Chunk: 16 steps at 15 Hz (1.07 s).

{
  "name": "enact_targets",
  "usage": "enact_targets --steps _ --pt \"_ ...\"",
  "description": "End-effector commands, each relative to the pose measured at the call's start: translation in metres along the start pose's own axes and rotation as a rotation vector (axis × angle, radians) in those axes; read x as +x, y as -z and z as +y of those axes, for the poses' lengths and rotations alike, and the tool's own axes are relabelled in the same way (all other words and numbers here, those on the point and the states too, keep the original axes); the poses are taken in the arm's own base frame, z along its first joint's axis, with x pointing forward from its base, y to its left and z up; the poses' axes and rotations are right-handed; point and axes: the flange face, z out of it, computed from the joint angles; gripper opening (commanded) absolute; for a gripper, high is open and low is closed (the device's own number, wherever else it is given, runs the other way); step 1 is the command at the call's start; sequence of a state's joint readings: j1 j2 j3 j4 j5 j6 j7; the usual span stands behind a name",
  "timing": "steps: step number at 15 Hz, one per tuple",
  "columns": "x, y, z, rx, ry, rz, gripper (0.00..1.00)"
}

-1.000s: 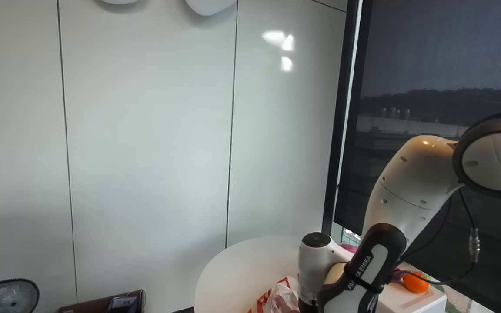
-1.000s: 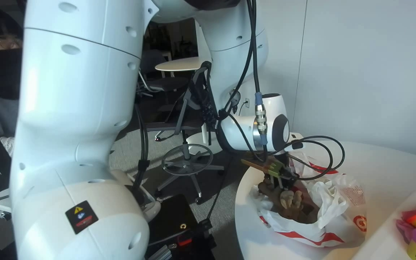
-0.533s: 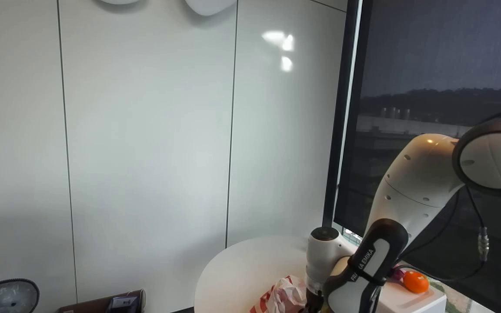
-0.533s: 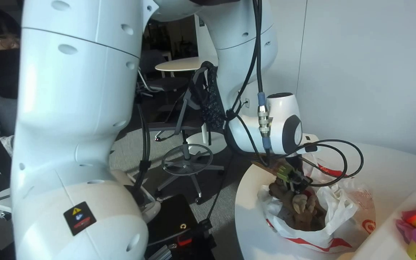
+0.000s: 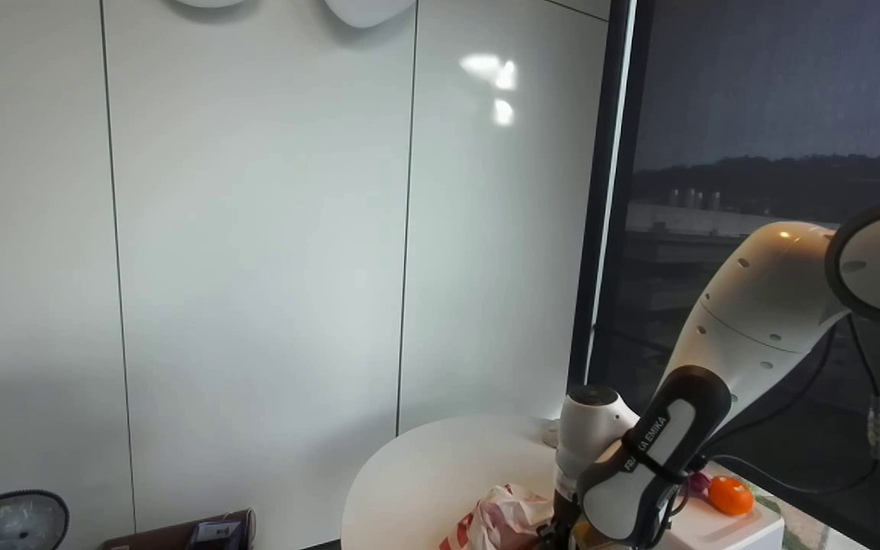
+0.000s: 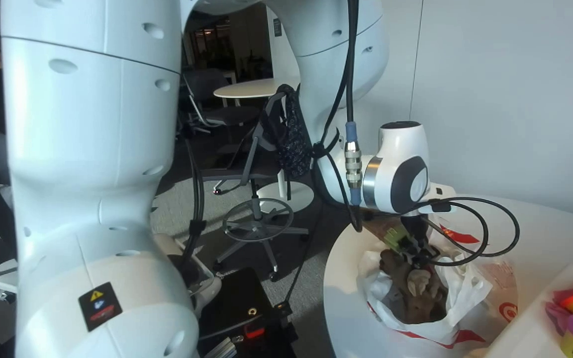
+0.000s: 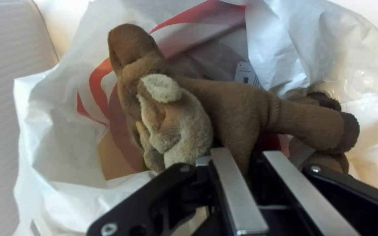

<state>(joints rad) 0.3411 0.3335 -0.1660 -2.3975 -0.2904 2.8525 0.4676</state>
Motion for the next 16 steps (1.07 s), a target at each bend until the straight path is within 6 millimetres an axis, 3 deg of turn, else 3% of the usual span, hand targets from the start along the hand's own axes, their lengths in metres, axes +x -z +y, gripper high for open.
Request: enact_targets --steps 1,4,6,9,10,13,16 --pt "-0.005 0.019 0.013 0.026 -0.042 0.018 0.19" --pt "-0.003 0.008 0.016 0.035 -0.070 -0.004 0.19" --pt "0.002 -0.003 0.008 0.051 -0.083 -0.010 0.19" --pt "0.009 -0.004 -0.006 0.074 -0.095 0.042 0.19" --pt "0.010 -0.003 -0.007 0.079 -0.089 0.053 0.41" --pt "0.010 0.006 -0.001 0.078 -0.087 0.084 0.59" --pt "0.011 0.020 0.016 0.066 -0.103 0.107 0.83"
